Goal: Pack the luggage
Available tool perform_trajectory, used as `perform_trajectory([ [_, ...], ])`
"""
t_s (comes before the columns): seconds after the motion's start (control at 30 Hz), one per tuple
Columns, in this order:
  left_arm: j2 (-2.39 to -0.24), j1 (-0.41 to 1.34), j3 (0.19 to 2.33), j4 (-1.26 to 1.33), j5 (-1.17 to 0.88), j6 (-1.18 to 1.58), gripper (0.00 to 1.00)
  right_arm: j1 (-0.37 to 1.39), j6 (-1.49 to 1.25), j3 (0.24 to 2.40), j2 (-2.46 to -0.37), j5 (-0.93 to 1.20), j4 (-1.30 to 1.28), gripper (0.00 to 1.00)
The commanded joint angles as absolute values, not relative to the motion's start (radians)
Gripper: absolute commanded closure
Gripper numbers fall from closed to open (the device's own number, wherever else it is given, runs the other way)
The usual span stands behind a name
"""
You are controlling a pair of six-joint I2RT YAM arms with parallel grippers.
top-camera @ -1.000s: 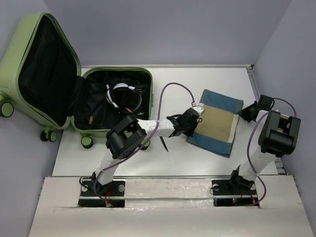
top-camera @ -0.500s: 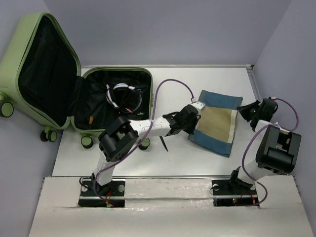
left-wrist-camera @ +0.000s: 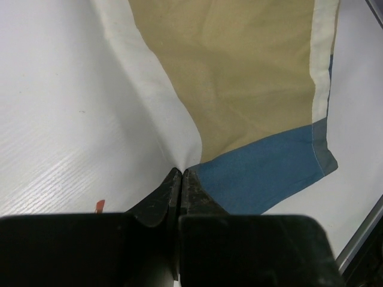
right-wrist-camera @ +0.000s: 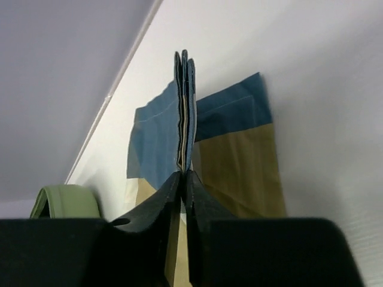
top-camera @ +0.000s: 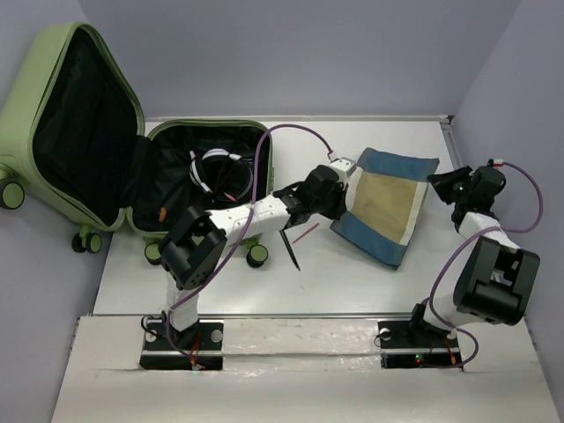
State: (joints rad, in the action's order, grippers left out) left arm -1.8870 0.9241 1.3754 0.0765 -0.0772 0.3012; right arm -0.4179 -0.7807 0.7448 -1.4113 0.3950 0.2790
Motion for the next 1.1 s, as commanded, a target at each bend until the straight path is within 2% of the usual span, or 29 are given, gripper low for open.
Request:
perform_trajectory([
  [0.0,-1.852,0.928,1.355,0.104,-0.11,0.308,0.94,-0.41,-0.693,0.811,-1.492,0.298,0.146,0.54],
  [0.07,-1.855,0.927,1.336,0.113,-0.112,0.311,0.94,-0.41,-0.663,0.824,-1.549,0.249,0.115,0.27],
  [0.13,-1.865,0.928,1.316,0.121,-0.112,0.311,0.94,-0.388,-0.621,0.868,-1.592,0.23,0.065,0.09],
  [0.17,-1.87,0.927,1.312,0.121,-0.109,0.313,0.94,-0.379,-0.608,0.883,-1.612,0.221,0.054,0.08],
  [0.4,-1.89,0.927,1.279,0.138,-0.1,0.318,0.94,-0.233,-0.457,1.075,-1.821,0.108,-0.129,0.08],
  [0.6,-1.867,0.927,1.246,0.144,-0.072,0.314,0.94,-0.149,-0.42,1.28,-1.977,0.009,-0.319,0.18],
  [0.93,-1.844,0.927,1.232,0.163,-0.08,0.308,0.94,-0.13,-0.42,1.307,-2.006,-0.07,-0.442,0.21],
  [1.07,-1.824,0.927,1.207,0.186,-0.08,0.313,0.94,-0.092,-0.382,1.377,-2.068,-0.107,-0.547,0.3],
])
